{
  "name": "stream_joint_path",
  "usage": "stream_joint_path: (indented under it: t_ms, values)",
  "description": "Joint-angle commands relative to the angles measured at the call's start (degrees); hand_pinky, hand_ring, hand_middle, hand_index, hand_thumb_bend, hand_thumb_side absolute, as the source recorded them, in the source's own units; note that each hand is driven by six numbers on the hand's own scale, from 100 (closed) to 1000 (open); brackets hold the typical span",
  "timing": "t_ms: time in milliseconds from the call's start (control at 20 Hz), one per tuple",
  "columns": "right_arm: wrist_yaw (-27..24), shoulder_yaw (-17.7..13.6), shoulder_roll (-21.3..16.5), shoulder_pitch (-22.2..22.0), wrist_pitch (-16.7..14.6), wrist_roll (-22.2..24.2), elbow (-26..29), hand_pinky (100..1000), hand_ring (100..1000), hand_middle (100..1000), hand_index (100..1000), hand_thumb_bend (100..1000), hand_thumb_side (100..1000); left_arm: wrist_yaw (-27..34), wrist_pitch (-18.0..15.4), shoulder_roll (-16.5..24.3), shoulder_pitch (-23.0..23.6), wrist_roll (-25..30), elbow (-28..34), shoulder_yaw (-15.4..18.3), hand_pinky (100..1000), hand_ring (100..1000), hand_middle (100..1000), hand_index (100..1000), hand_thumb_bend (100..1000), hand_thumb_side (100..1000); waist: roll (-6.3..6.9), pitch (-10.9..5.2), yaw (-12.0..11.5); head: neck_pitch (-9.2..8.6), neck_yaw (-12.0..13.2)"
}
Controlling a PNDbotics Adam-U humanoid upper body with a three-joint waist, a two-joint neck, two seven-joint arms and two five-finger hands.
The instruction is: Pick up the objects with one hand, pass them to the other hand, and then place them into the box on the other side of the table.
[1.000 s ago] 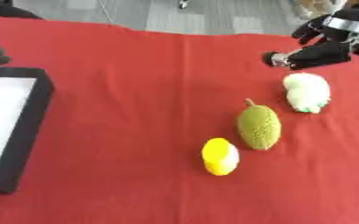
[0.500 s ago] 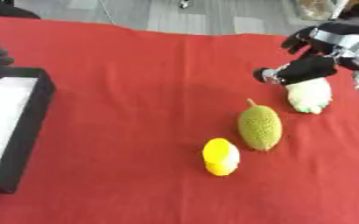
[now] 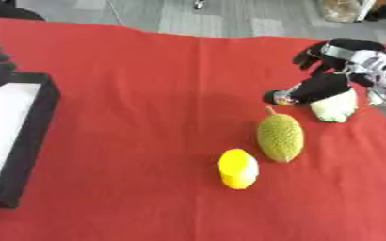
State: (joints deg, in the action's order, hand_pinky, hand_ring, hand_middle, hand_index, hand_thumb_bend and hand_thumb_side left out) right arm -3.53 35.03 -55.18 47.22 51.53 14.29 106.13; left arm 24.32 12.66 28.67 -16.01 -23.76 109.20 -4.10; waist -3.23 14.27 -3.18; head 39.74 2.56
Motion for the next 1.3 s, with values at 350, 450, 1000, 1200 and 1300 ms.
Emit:
stream_joint_path:
  t_ms: [350, 450, 1000, 1200, 1300]
  values:
    - [-1.11, -0.07, -1.18, 0.09, 0.43, 1.05, 4.02, 887, 869, 849, 882, 510, 369, -0.59, 0.32, 1.42, -0.19, 0.20, 0.45, 0.03, 792, 722, 626, 695, 209, 919, -0.16, -1.70, -0.03, 0.32, 0.14]
    - [-1.49, 0.00, -1.45, 0.11, 0.43, 1.54, 5.69, 886, 869, 849, 882, 513, 372, -0.63, 0.35, 1.42, -0.21, 0.25, 0.45, -0.02, 792, 722, 626, 695, 209, 919, -0.17, -1.68, -0.06, 0.51, 0.23]
    - [0.39, -0.30, -2.14, -1.27, 0.43, 2.78, 7.80, 897, 875, 857, 890, 510, 382, -0.67, 0.40, 1.46, -0.33, 0.38, 0.50, -0.12, 792, 722, 627, 694, 208, 919, -0.21, -1.58, -0.18, 0.76, 0.29]
    - [2.36, -0.59, -1.99, -2.72, 0.43, 3.42, 5.74, 899, 875, 857, 891, 511, 389, -0.69, 0.45, 1.44, -0.36, 0.45, 0.54, -0.18, 792, 722, 628, 694, 208, 921, -0.14, -1.42, -0.25, 0.61, 0.23]
    - [2.99, -0.65, -1.70, -3.14, 0.43, 3.57, 5.06, 901, 878, 859, 891, 512, 390, -0.70, 0.45, 1.42, -0.40, 0.45, 0.58, -0.18, 792, 723, 628, 694, 208, 920, -0.08, -1.36, -0.29, 0.55, 0.19]
